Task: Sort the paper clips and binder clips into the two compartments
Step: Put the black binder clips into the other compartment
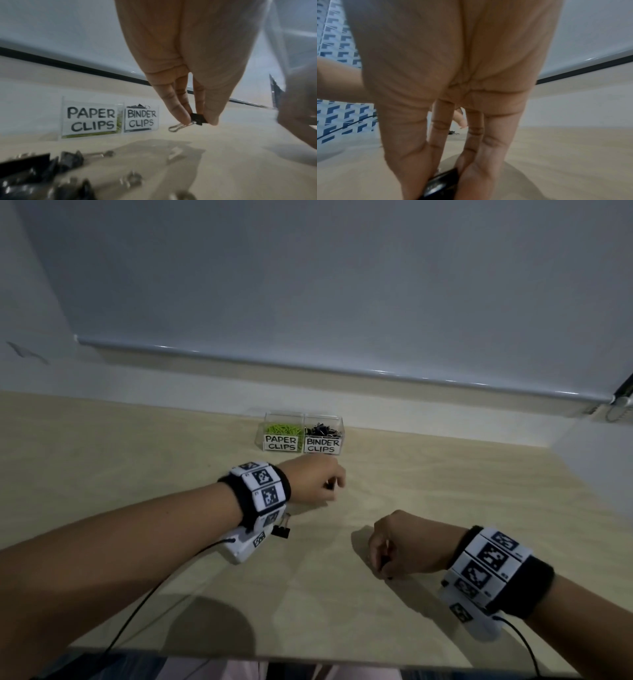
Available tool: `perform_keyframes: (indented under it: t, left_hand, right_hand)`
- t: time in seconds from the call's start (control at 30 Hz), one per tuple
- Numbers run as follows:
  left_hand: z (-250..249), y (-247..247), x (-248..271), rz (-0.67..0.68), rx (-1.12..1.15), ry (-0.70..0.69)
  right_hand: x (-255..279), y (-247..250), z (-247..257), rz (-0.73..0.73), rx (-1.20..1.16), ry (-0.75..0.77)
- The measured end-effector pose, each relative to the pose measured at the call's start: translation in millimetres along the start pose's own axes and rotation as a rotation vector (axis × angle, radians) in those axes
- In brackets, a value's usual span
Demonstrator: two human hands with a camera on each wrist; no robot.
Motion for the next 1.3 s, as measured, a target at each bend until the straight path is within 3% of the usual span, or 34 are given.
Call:
perform_keyframes:
  t: [0.23,0.4,0.53,0.6,0.7,0.8,0.93,1.13,1.3]
  left_hand:
    - [39,43,-42,-0.253,-0.021,0.218]
    - [56,50,-60,-0.249,-0.009,0.302]
    - [68,44,-44,-0.269,0.062,0.311]
    - [75,40,-24,-0.230,0.047,0.285]
    - [91,31,14,-0.070,0.013,0.299]
    - [112,23,50,0.072,0.030,0.360]
    - [128,14,80,0.179,0.033,0.399]
    - [120,5,88,0.089,0.031,0.388]
    - [113,4,89,0.079,0.008,0.361]
  right_hand:
    - [-11,-4,2,-0.031,0.027,0.006]
    - [-33,12,9,-0.075,0.063,-0.025]
    - [-60,60,20,-0.266,0.086,-0.020]
    - [-76,91,24,-0.396,0.092,-0.012]
    - [-102,129,26,-0.568,0.083,-0.007]
    - [-126,144,24,-0.652,0.097,-0.038]
    - [-145,125,39,-0.630,0.197,-0.004]
    - [-166,56,93,-0.308,0.127,0.139]
    - [-182,37,106,-0.303,0.253,0.123]
Point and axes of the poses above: each hand's wrist, its own x-axis away from the middle knuckle, its own y-axis out of the back of the hand, z = x × y, the point moved 2 cm from there along -x, towards the middle knuckle, and after that the axes turned 8 degrees about -x, right-handed, at the moved point
